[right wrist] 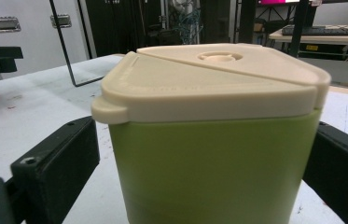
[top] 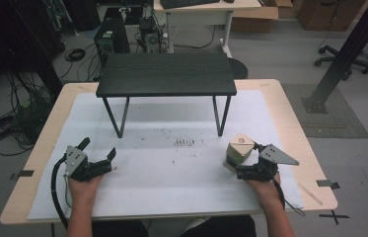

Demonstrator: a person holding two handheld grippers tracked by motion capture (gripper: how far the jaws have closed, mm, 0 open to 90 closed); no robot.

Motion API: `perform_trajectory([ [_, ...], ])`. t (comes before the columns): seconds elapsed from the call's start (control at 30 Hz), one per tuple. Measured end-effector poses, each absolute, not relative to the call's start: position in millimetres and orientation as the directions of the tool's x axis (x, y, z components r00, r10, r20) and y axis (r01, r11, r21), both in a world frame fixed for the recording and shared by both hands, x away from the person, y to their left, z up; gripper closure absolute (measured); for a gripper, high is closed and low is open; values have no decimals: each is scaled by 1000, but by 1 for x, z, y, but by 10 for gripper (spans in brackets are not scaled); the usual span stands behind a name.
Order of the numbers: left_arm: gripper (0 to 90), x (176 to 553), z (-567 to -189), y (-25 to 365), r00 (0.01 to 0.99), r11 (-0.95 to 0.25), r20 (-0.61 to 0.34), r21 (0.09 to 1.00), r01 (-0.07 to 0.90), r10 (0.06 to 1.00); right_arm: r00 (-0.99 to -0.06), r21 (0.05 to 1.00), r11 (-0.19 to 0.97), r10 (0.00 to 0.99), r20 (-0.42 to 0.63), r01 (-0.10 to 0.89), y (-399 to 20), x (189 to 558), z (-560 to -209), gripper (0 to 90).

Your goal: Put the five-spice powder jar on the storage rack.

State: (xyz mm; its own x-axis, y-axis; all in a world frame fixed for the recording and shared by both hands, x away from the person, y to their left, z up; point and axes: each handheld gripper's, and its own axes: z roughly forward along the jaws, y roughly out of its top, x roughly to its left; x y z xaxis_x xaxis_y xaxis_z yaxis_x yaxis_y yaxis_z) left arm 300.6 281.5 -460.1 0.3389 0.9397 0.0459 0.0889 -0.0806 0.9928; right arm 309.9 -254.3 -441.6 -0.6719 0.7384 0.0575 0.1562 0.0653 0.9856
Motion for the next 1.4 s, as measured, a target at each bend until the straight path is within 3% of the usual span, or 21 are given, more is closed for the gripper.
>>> perform_trajectory([
  [1.4,4,301,-460,282,343,-80,45,993,90,938,-683,989,65,729,46,135,-253,313,-442,227],
])
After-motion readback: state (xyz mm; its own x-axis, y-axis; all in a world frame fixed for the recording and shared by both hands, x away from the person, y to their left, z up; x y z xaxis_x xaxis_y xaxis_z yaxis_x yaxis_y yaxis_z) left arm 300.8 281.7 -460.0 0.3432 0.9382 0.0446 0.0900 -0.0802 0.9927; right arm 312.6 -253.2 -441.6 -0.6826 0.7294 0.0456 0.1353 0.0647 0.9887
